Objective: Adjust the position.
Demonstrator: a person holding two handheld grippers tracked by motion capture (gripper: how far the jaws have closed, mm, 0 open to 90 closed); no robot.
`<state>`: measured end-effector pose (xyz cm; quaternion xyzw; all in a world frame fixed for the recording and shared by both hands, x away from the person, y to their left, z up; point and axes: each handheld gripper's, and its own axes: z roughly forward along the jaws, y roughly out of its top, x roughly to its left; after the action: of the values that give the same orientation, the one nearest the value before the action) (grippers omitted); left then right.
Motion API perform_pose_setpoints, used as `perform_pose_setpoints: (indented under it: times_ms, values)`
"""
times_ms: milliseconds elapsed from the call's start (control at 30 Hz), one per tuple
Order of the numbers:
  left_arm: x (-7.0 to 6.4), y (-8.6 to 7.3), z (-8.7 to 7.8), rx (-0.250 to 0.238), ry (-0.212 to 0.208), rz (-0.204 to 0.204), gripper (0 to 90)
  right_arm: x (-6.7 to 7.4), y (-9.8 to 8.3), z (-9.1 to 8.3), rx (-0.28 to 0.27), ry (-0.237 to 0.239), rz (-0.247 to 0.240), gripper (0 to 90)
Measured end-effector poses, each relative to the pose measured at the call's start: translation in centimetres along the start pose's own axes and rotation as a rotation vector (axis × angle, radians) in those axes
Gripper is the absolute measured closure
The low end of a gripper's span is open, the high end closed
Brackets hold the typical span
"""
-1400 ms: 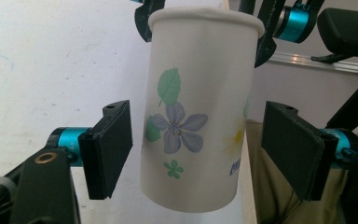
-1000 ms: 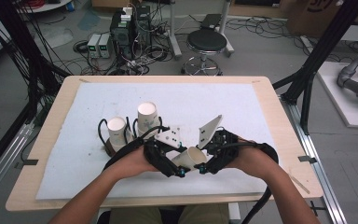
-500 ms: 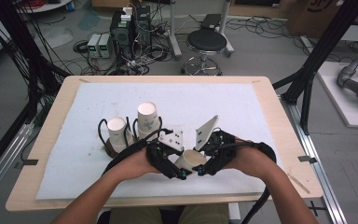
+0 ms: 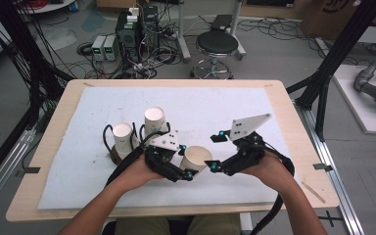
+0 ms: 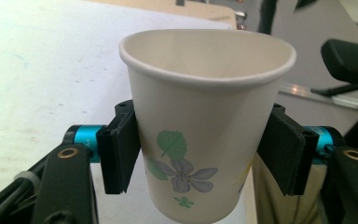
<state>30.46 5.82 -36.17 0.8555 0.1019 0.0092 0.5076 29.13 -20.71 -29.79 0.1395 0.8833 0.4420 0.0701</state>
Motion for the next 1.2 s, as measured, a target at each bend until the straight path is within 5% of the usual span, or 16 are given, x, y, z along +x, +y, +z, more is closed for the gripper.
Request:
perform_pose_setpoints:
  times_ms: [200, 600, 900, 1200]
  values:
    - [0.4, -0.9, -0.4, -0.097, 0.043, -0.035, 33.0, -0.5, -2.0, -1.2, -0.099, -0.050, 0.067, 22.1]
    - [-0.1, -0.6, -2.3, -0.272, 0.101, -0.019, 32.7, -1.1, -6.4, -1.4, -0.134, -0.119, 0.180, 22.2]
    - [-0.4, 0.2, -5.6, -0.359, 0.135, -0.051, 33.7, -1.3, -8.9, -0.9, -0.142, -0.134, 0.240, 22.1]
    - [-0.8, -0.8, -9.6, -0.378, 0.202, -0.050, 34.1, -1.4, -10.6, -0.6, -0.139, -0.155, 0.273, 22.1]
